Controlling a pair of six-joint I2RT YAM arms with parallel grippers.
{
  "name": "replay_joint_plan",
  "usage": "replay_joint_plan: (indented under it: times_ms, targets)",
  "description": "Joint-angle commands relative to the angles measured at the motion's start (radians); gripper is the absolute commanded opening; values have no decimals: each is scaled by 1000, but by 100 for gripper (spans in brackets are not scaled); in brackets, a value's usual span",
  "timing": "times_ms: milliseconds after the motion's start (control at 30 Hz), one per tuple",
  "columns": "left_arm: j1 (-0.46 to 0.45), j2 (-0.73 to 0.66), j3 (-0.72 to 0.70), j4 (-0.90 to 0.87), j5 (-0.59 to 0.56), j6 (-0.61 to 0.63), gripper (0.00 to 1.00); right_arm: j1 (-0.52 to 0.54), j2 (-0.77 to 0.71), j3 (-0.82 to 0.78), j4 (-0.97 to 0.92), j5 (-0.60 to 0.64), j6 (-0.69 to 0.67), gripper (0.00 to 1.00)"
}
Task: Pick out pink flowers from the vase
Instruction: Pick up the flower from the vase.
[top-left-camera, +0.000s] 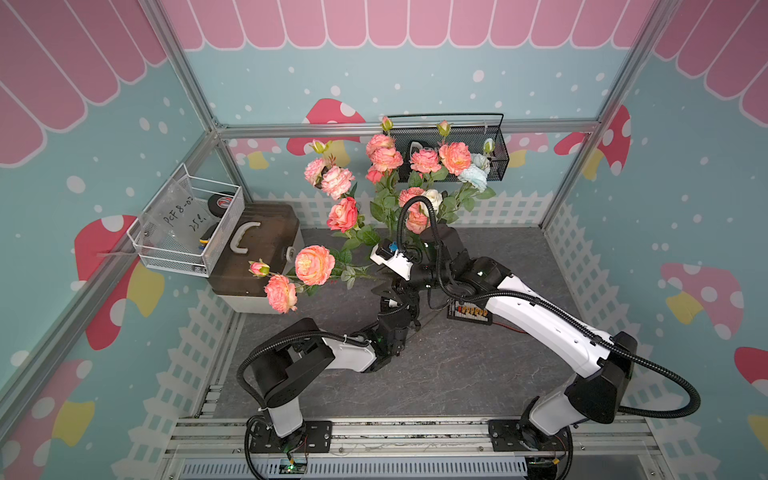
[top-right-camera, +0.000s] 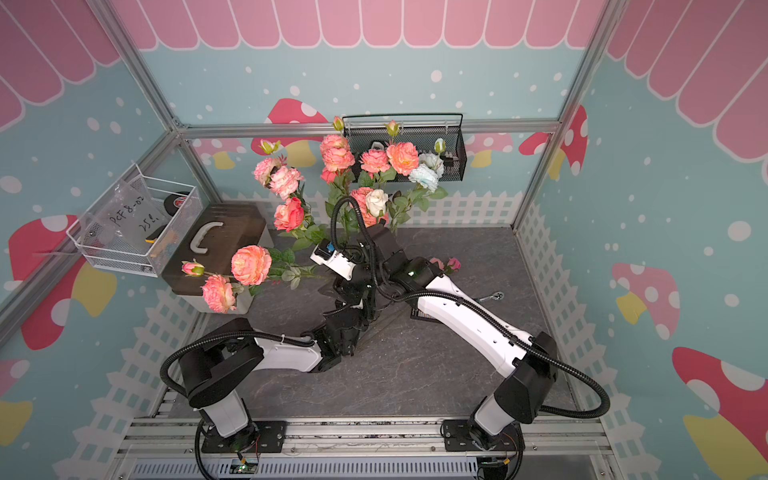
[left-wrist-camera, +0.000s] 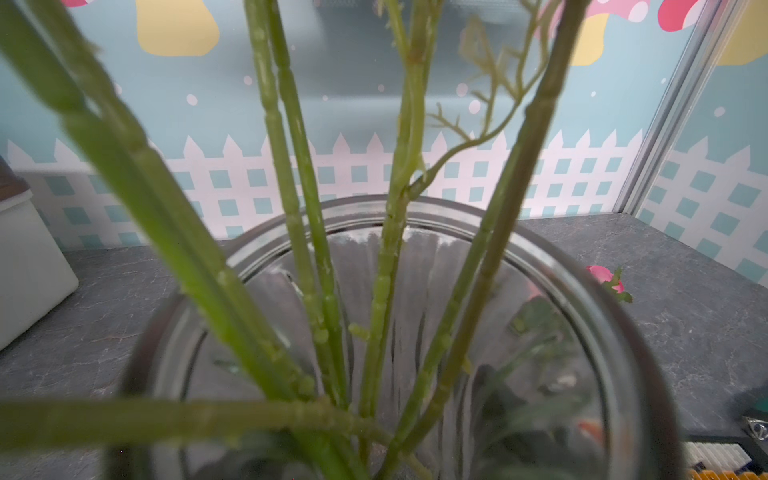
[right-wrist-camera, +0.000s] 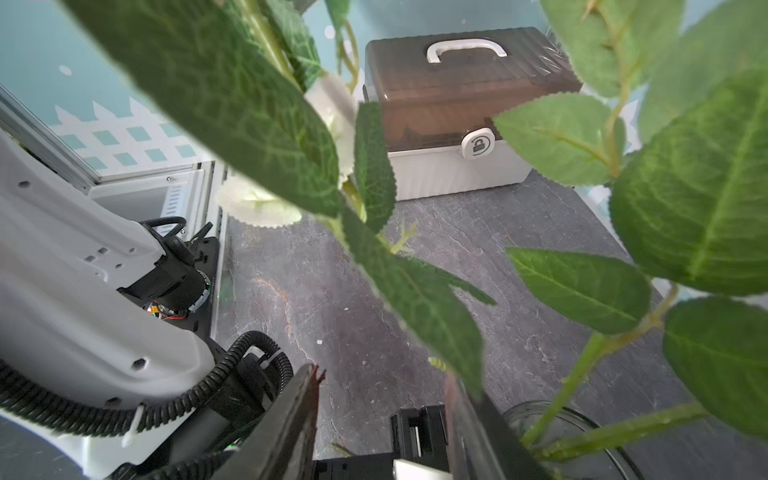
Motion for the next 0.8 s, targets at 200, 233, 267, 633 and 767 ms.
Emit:
replay_joint_plan:
  times_ms: [200, 233, 267, 633, 767]
  targets:
    - [-9, 58, -29, -169, 42, -33, 0, 24, 143, 114, -21, 11, -59, 48]
    - [-9, 59, -28, -167, 42, -30, 0, 27, 156, 123, -16, 0, -49, 47]
    - [-9, 60, -27, -166, 44, -28, 0, 29, 166, 125, -5, -8, -39, 47]
    - [-8, 68, -28, -149, 41, -38, 0, 32, 121, 101, 80, 54, -5, 0]
    - [-8, 74, -28, -142, 36, -43, 0, 28, -5, 47, 164, 70, 2, 0]
